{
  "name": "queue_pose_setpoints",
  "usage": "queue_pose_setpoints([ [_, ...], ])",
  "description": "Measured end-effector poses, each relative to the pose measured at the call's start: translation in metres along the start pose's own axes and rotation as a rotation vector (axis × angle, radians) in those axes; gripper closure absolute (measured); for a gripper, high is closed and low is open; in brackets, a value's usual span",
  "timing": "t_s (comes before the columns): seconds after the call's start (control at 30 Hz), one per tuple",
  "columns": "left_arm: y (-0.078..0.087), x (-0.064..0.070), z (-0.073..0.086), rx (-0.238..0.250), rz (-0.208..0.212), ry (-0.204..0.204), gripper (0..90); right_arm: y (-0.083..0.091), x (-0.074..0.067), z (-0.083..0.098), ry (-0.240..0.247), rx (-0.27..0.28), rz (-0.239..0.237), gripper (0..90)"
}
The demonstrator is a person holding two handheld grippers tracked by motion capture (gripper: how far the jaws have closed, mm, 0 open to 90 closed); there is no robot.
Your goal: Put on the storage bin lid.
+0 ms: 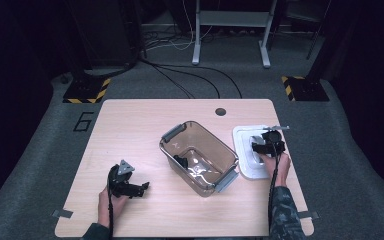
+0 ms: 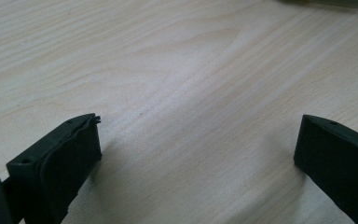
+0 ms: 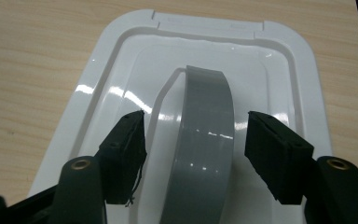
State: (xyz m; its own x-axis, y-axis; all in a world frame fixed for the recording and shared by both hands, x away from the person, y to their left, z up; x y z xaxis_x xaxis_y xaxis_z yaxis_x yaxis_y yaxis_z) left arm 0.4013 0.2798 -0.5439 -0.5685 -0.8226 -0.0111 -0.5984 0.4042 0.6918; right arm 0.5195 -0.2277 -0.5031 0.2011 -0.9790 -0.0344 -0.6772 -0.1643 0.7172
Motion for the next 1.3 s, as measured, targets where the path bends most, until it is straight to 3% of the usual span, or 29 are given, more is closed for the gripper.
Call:
queue_pose_setpoints([
  [0.37, 0.0, 0.0, 0.0, 0.0, -0.001, 0.001, 0.2, -0.006, 0.002, -0.002, -0.015, -0.03, 0.006, 66.2],
  [0.93, 0.0, 0.001, 0.0, 0.004, -0.001, 0.006, 0.2, 0.008, -0.007, -0.016, 0.071, -0.01, -0.034, 67.0],
  [1.3, 0.0, 0.0, 0.0, -0.004, 0.0, -0.005, 0.2, 0.022, -0.014, -0.029, 0.096, 0.002, -0.046, 67.0],
])
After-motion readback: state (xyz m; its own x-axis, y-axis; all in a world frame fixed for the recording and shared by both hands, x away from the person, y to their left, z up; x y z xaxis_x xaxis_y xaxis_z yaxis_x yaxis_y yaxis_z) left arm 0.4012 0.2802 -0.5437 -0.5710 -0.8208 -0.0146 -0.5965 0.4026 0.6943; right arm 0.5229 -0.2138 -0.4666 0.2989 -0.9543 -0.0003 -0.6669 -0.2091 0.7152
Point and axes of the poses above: each handheld gripper's, and its own axes: y roughly backward along the jaws, z roughly out of its underside, x roughly to its right, the point moved 2 cm from there along -y, roughly forward along the jaws, and after that the axes turned 1 degree about x, right-handed, at the moved point
